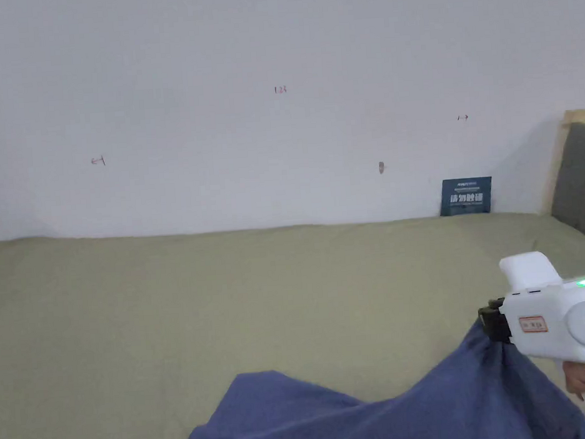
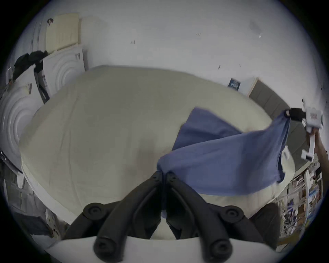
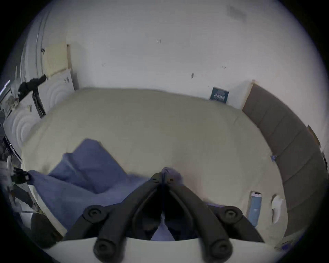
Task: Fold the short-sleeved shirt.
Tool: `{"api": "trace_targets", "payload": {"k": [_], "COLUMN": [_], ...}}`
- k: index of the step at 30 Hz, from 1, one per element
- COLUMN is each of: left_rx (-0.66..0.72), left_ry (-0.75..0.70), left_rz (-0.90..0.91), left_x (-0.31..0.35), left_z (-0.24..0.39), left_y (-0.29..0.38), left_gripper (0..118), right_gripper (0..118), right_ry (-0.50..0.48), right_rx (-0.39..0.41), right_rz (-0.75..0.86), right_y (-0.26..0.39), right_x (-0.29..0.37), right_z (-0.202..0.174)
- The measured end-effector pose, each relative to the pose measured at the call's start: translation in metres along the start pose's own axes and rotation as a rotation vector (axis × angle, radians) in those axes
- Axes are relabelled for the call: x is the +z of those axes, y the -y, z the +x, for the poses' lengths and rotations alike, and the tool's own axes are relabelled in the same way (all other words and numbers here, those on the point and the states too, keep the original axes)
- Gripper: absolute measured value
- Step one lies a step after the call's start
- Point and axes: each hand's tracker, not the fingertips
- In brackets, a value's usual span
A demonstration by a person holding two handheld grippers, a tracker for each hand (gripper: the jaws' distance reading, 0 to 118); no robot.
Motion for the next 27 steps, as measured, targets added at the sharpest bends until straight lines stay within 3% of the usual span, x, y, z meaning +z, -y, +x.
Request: {"api": "trace_targets", "payload": {"k": [6,15,21,27], "left_rx": [-0.078,-0.118,-0.056,-0.051], "left_ry": [0.044,-0.012,-0.016,-0.075], "left_rz": [0.14,0.281,0.298,0.307], "left_x": [0.052,0.124,0.139,0.14], "left_z": [0.048,0.089,0.08,0.077], "left_y": [-0.099,-0.213,-0.252,-0.27], "left_gripper": [3,3,3,3], "right_gripper": [0,0,0,0], "right_ry": [0.08,0.179,0.175,0.173], "right_rx": [-0.022,-0.064,-0.11,-0.093], "right_rz": [0.16,0.341,0.399,0.432], "right_y": [-0.042,-0.106,-0.138,-0.167], "right_x": [0.102,0.202,0.217,0.194], "right_z": [0.025,0.05,0.048,0.039]}}
